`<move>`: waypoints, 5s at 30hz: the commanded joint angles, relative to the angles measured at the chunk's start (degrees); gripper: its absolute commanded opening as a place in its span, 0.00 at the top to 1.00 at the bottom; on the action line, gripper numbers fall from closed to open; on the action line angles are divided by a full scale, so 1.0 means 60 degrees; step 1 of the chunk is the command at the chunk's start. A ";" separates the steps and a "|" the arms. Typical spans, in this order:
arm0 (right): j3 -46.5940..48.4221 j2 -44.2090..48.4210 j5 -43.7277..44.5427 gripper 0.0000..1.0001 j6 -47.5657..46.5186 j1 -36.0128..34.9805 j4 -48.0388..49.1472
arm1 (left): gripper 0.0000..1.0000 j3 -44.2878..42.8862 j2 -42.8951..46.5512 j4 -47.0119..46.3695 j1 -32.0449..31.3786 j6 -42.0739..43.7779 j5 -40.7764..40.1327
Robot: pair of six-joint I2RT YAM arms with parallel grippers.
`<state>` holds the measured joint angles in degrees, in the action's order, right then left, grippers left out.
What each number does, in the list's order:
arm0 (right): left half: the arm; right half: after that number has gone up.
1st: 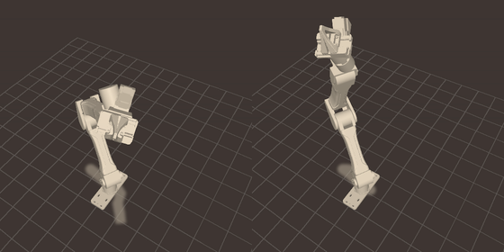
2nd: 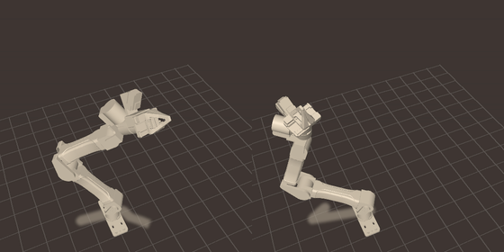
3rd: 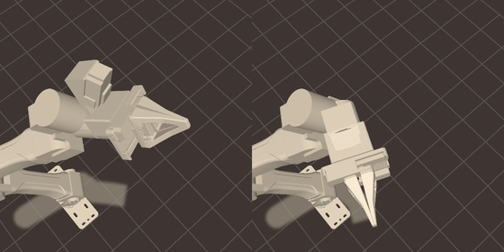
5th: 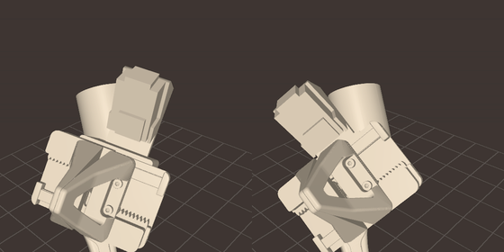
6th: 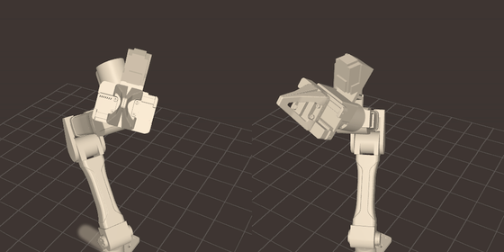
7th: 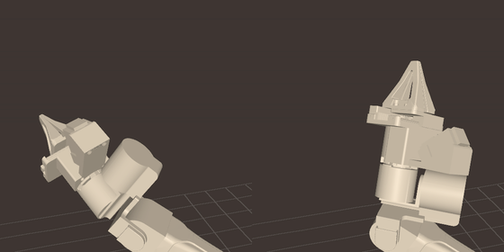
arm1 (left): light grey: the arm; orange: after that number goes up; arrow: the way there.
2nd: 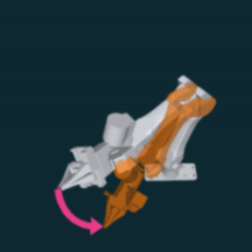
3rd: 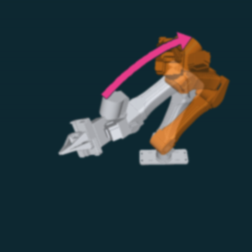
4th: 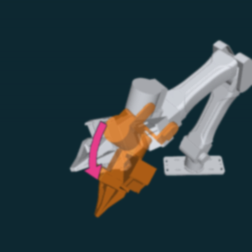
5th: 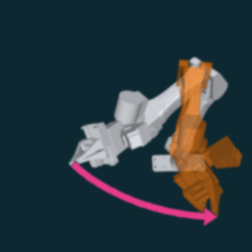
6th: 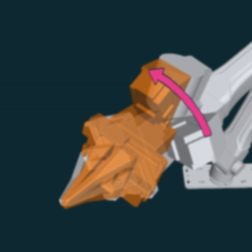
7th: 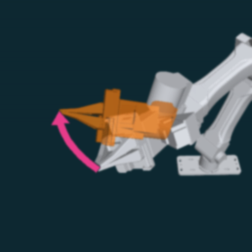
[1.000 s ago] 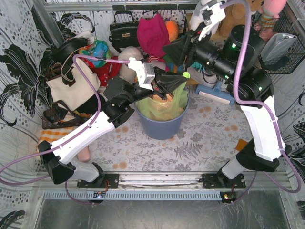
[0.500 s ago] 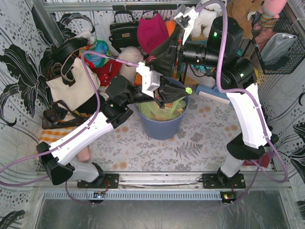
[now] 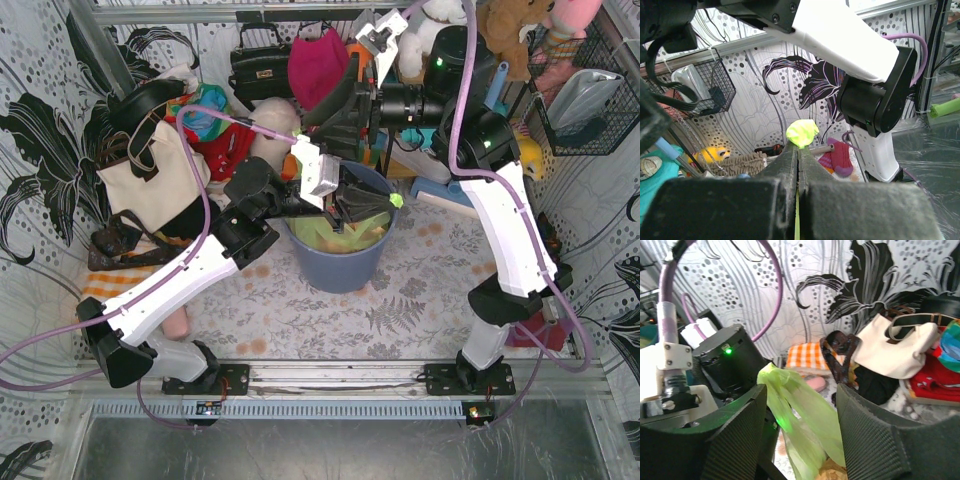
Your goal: Tie the trash bag
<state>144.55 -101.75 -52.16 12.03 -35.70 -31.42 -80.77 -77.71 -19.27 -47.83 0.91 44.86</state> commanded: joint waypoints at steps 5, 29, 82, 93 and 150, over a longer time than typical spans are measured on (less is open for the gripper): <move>-0.0075 -0.0137 -0.1729 0.39 0.1060 0.0018 0.1672 | 1.00 -0.0220 0.0352 -0.0087 0.0004 0.0142 0.0300; -0.0008 -0.0205 -0.0707 1.00 0.1265 0.0007 0.1912 | 1.00 -0.0330 0.0350 0.0069 0.0002 0.0293 0.0182; -0.9906 0.6209 0.8960 1.00 0.5473 -0.2562 0.3209 | 1.00 0.1626 0.1817 -0.1524 0.0545 0.0777 -0.5785; -1.0417 0.6059 1.0025 1.00 0.5519 -0.3459 0.3839 | 1.00 0.1576 0.1767 -0.1438 0.0575 0.0699 -0.5700; -1.3002 0.4224 1.8176 1.00 0.1224 -0.5231 1.0941 | 1.00 0.1458 0.1970 -0.0411 0.0590 0.0581 -0.4666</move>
<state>64.60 -73.60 57.87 23.70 -66.85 25.76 -70.28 -66.15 -21.98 -44.58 4.93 14.41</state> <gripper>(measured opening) 0.003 0.008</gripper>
